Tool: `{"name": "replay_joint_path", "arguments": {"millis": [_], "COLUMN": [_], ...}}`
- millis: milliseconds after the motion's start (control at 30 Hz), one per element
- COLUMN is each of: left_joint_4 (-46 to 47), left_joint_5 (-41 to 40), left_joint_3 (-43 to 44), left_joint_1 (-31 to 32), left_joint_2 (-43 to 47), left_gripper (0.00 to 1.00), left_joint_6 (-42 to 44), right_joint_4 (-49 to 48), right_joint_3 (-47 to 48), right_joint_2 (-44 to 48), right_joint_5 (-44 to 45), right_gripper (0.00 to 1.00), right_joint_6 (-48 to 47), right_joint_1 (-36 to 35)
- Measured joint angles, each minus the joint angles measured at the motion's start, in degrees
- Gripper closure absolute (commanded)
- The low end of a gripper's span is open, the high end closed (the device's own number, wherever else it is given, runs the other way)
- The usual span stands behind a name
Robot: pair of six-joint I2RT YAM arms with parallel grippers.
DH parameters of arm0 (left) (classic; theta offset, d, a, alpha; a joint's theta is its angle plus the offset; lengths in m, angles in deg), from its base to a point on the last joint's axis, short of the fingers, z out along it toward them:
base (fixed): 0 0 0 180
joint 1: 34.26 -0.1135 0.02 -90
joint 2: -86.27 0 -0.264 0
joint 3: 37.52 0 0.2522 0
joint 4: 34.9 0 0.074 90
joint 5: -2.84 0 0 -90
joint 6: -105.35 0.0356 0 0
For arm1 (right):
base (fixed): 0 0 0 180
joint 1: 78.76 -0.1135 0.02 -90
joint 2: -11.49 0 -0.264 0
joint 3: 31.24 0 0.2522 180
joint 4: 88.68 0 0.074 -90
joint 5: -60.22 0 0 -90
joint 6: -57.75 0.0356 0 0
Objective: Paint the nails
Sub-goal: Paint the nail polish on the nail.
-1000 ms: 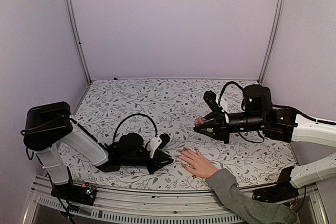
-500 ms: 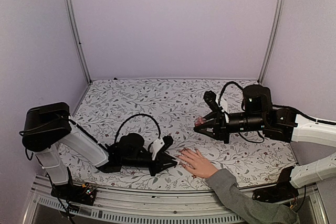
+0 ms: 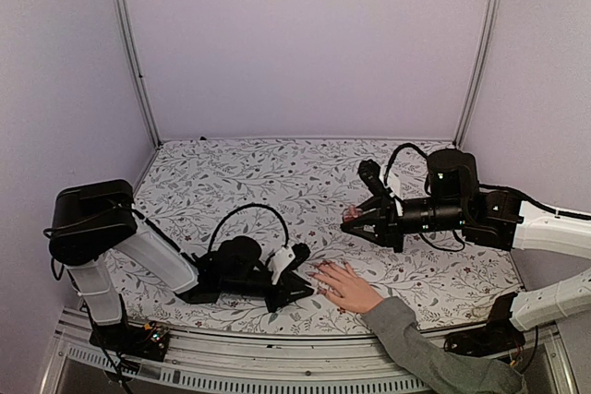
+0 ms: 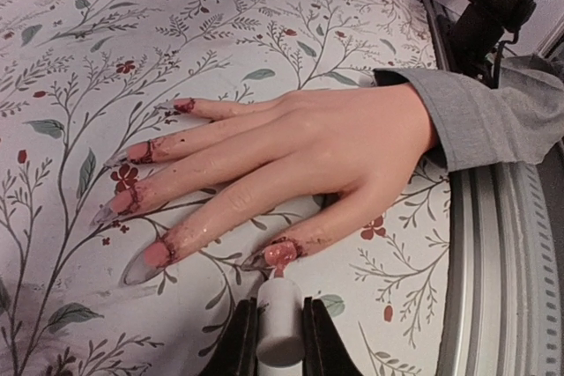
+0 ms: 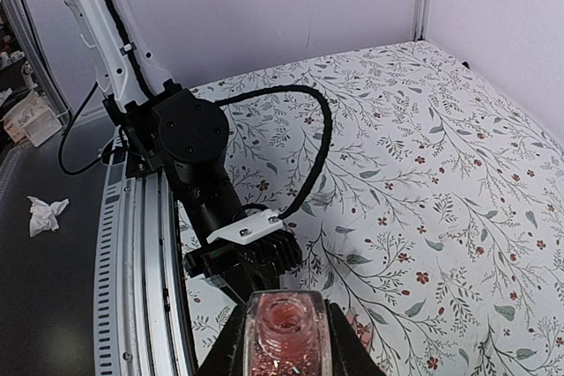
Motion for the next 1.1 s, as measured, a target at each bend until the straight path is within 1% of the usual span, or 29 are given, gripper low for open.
{"name": "replay_joint_path", "arguments": {"millis": [933, 1100], "left_joint_4": [-1.1, -0.6], "left_joint_5": [-3.5, -3.7], "left_joint_3": [0.5, -0.8], "left_joint_1": [-1.9, -2.1], "left_joint_2": [-0.1, 1.3], "left_gripper": [1.00, 1.00], "left_joint_6": [-1.3, -1.5], "right_joint_4": [0.0, 0.0], "right_joint_3": [0.0, 0.0], "right_joint_2": [0.0, 0.0], "right_joint_5": [0.0, 0.0], "right_gripper": [1.00, 1.00], "right_joint_6": [0.0, 0.0], "right_joint_1": [0.0, 0.0]}}
